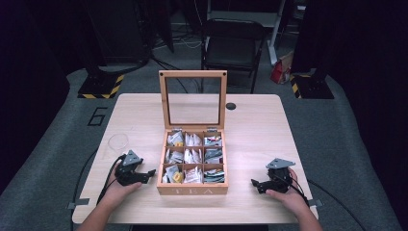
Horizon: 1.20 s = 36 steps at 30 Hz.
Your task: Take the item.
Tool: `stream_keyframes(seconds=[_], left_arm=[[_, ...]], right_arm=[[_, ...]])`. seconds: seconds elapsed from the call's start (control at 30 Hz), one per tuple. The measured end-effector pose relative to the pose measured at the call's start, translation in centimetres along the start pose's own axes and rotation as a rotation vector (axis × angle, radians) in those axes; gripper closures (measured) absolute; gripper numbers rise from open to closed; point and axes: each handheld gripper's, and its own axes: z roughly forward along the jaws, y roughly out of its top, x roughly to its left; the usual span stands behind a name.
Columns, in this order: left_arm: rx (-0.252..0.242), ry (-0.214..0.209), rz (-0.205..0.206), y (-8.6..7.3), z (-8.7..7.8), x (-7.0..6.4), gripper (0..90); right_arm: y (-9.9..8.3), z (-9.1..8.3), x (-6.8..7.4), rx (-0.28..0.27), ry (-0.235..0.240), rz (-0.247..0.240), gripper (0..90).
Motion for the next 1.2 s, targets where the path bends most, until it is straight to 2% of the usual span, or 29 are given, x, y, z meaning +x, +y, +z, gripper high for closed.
stream_keyframes(seconds=[0.4, 0.83, 0.87, 0.97, 1.03, 1.13, 1.2], left_arm=[[0.006, 0.006, 0.012, 0.0, -0.1, 0.0, 23.8], [0.005, 0.002, -0.016, 0.1, 0.0, -0.3, 24.4], [0.016, -0.001, 0.005, 0.2, -0.2, -0.2, 26.0], [0.013, -0.019, -0.018, 0.3, -0.3, -0.4, 26.8], [-0.005, -0.017, -0.027, 0.4, -0.6, -0.5, 28.1], [-0.029, -0.035, -0.052, 0.9, -1.4, -0.6, 30.7], [-0.036, -0.030, -0.050, 1.0, -1.6, -0.7, 31.5]], right_arm=[[0.0, 0.0, 0.0, -0.001, 0.000, 0.000, 0.0], [0.0, 0.0, 0.0, -0.001, 0.000, 0.001, 0.0], [0.0, 0.0, 0.0, -0.001, 0.000, 0.001, 0.0], [0.0, 0.0, 0.0, 0.000, 0.000, 0.001, 0.0], [0.0, 0.0, 0.0, -0.001, 0.000, 0.001, 0.0], [0.0, 0.0, 0.0, 0.001, 0.001, 0.001, 0.0], [0.0, 0.0, 0.0, 0.001, 0.002, 0.000, 0.0]])
